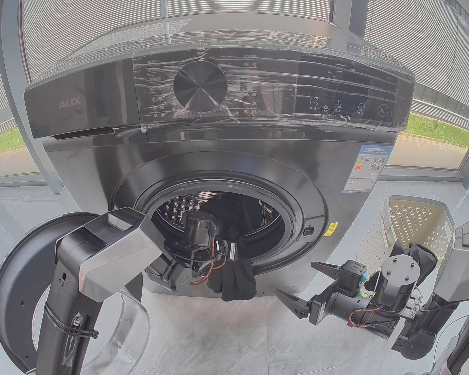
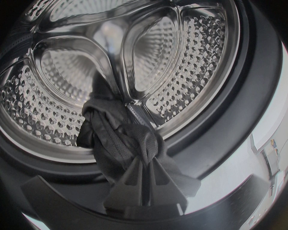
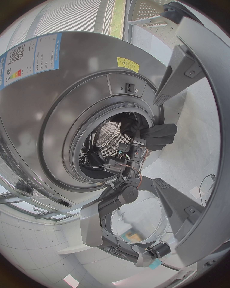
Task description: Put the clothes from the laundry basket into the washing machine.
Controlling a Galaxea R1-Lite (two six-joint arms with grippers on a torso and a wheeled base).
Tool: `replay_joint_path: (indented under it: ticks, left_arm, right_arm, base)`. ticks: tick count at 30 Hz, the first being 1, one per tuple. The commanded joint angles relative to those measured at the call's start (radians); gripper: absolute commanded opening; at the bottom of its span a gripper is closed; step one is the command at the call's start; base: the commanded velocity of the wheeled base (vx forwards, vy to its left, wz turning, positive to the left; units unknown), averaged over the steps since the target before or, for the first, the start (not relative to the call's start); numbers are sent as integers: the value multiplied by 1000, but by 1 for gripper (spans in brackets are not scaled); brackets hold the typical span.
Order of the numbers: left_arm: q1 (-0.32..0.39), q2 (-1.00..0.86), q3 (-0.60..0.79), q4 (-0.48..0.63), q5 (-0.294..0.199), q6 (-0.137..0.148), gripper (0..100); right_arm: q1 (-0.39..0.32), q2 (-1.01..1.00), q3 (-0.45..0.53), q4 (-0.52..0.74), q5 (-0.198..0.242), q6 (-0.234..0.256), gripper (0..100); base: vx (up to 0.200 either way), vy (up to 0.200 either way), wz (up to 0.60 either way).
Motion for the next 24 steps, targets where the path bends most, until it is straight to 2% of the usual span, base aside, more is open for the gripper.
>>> replay_joint_path:
  ticks: [1, 3, 5, 15, 16, 19, 21, 23, 24]
  left_arm:
    - [22, 14, -127, -40, 52, -5, 0]
    - [35, 54, -208, -68, 91, -3, 0]
    - [41, 82, -263, -89, 111, -2, 0]
    - [39, 91, -279, -112, 111, -2, 0]
    - [38, 91, -274, -114, 113, -2, 100]
    - [36, 86, -259, -117, 113, -6, 100]
    - [30, 40, -167, -100, 108, -5, 100]
    - [29, 20, -141, -94, 104, -5, 100]
    - [12, -10, -73, -63, 90, -3, 100]
  right_arm:
    - [0, 2, -1, 0, 0, 0, 100]
    - [0, 2, -1, 0, 0, 0, 100]
    - [0, 2, -1, -2, 0, 0, 100]
    - [0, 2, -1, -2, 2, 0, 100]
    - [0, 2, -1, -2, 2, 1, 100]
    - [0, 2, -1, 0, 2, 4, 100]
    - [0, 2, -1, -2, 2, 4, 100]
    - [0, 3, -1, -2, 2, 4, 100]
    - [0, 7, -1, -2, 2, 4, 100]
  base:
    - [0, 0, 0]
    - [0, 0, 0]
    - [0, 0, 0]
    - [0, 0, 0]
    - [0, 0, 0]
    - [0, 0, 0]
    - [0, 0, 0]
    - [0, 0, 0]
    - [0, 0, 0]
